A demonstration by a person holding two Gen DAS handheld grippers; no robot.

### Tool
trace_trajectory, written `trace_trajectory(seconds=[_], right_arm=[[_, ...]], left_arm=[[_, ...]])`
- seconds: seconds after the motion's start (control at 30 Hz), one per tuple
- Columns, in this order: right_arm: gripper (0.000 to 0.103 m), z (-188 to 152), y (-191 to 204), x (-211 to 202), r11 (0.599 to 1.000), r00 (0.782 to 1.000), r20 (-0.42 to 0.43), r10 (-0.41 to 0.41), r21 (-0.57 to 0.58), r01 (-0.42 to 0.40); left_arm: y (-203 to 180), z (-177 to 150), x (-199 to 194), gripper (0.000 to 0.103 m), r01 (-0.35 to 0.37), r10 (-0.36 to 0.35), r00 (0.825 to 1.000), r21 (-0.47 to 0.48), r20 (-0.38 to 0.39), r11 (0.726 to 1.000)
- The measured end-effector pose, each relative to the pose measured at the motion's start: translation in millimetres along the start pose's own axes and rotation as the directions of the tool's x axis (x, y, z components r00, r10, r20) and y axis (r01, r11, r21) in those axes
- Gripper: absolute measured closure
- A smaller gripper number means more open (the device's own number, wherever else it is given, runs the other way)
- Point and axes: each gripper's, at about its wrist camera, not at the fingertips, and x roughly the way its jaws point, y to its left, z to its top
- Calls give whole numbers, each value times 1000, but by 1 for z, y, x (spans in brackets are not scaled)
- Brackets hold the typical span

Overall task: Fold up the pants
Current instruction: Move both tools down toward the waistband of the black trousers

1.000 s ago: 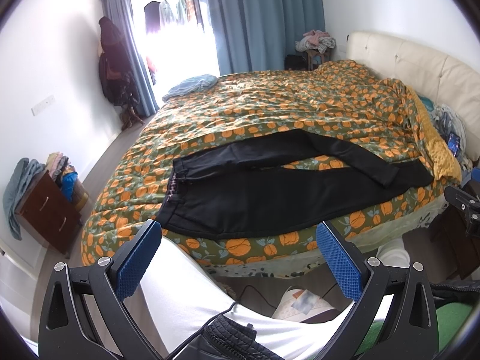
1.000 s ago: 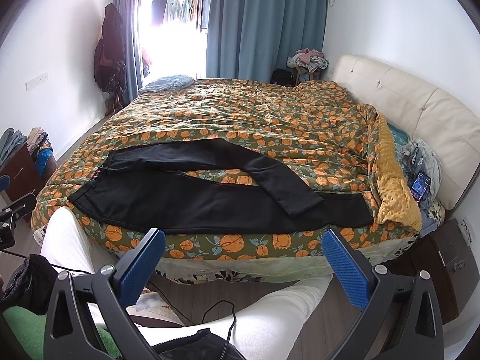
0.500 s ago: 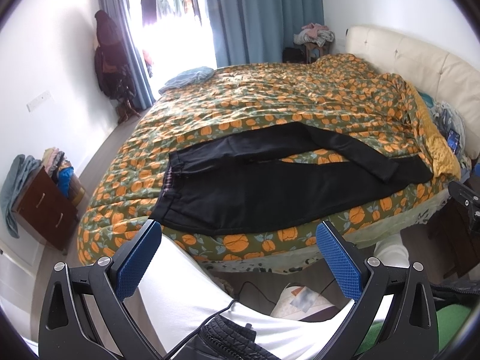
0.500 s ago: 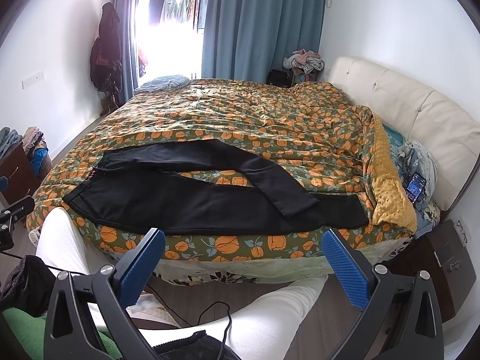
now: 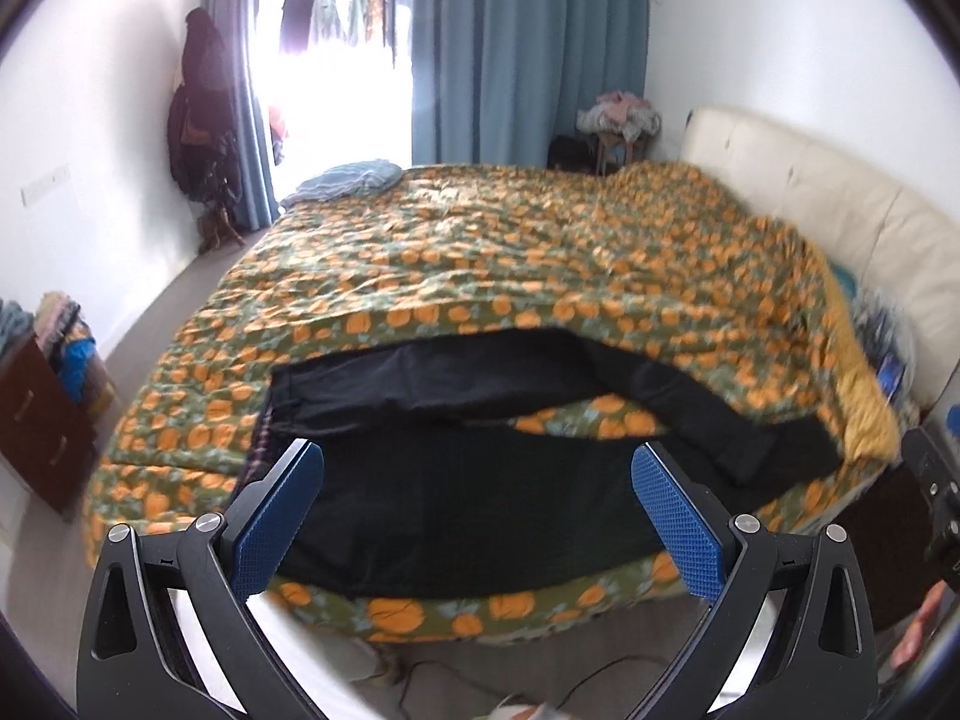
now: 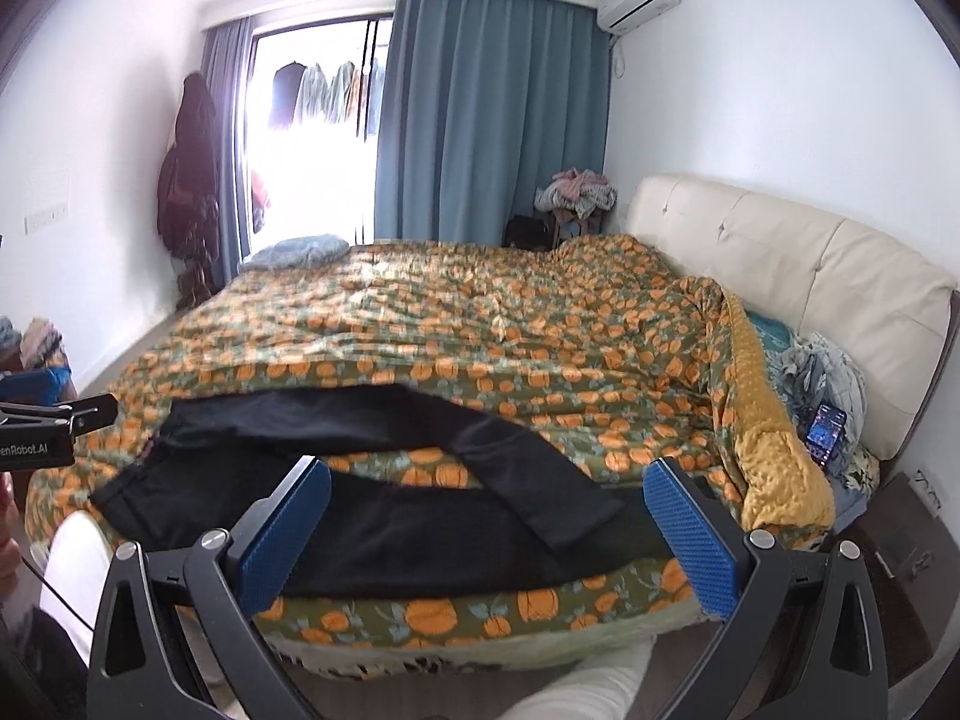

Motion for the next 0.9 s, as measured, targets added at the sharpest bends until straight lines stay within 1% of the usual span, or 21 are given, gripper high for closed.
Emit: trace_trajectory(seconds=[0.03, 0.1, 0.13, 0.17, 0.2, 0.23, 0.27, 0.3, 0.37, 0.43, 0.47, 0.53, 0.57, 0.6, 0.67, 0.73, 0.83, 0.9], right_arm=[[0, 3, -4, 0, 1000, 999, 34, 2, 31, -3], [0, 8, -13, 2, 995, 994, 102, 33, 92, -42], [0, 9, -19, 4, 989, 986, 148, 74, 119, -92], [0, 10, -21, 8, 983, 979, 173, 109, 126, -132], [0, 11, -23, 18, 976, 971, 180, 157, 122, -180], [0, 11, -22, 28, 972, 969, 160, 187, 114, -206], [0, 10, -21, 41, 969, 971, 121, 207, 109, -220], [0, 5, -19, 53, 966, 971, 81, 227, 109, -235], [0, -5, -16, 74, 957, 965, 23, 262, 120, -263], [0, -21, -12, 87, 959, 965, -20, 261, 118, -257], [0, -28, -9, 96, 962, 965, -51, 257, 105, -251], [0, -45, 0, 121, 972, 959, -157, 236, 42, -232], [0, -50, 5, 130, 974, 956, -191, 222, 9, -225], [0, -57, 4, 134, 975, 955, -206, 214, -12, -221], [0, -60, 4, 143, 974, 954, -210, 214, -27, -224], [0, -61, 2, 151, 974, 953, -213, 217, -20, -226], [0, -66, -2, 166, 983, 959, -221, 178, -11, -185], [0, -64, -8, 169, 991, 971, -202, 131, 3, -133]], left_arm=[[1, 3, -1, 0, -4, 4, 1000, -12, 13, 1000], [6, 7, 1, 0, -30, 31, 999, -28, 44, 999], [11, 7, 4, 0, -51, 52, 997, -32, 59, 998], [12, 7, 11, 0, -78, 80, 994, -32, 72, 996], [15, 6, 19, 0, -98, 100, 992, -28, 73, 995], [20, 3, 28, 0, -116, 117, 991, -20, 58, 993], [23, 0, 38, 0, -124, 124, 992, -11, 35, 992], [18, 0, 51, 0, -124, 124, 992, -2, 11, 992], [22, -7, 76, 0, -110, 110, 992, 2, -62, 994], [20, -9, 96, 0, -108, 107, 988, -5, -108, 994], [21, -11, 105, 0, -118, 117, 985, -3, -127, 993], [14, -12, 121, 0, -143, 144, 978, 17, -150, 990], [12, -12, 129, 0, -153, 157, 974, 34, -165, 988], [8, -11, 136, 0, -155, 160, 971, 45, -179, 987], [2, -11, 149, 0, -142, 151, 966, 59, -210, 988], [-6, -13, 160, 0, -100, 112, 964, 61, -242, 993], [-22, -12, 169, 0, -47, 65, 967, 78, -245, 996], [-33, -10, 171, 0, -23, 46, 971, 98, -237, 995]])
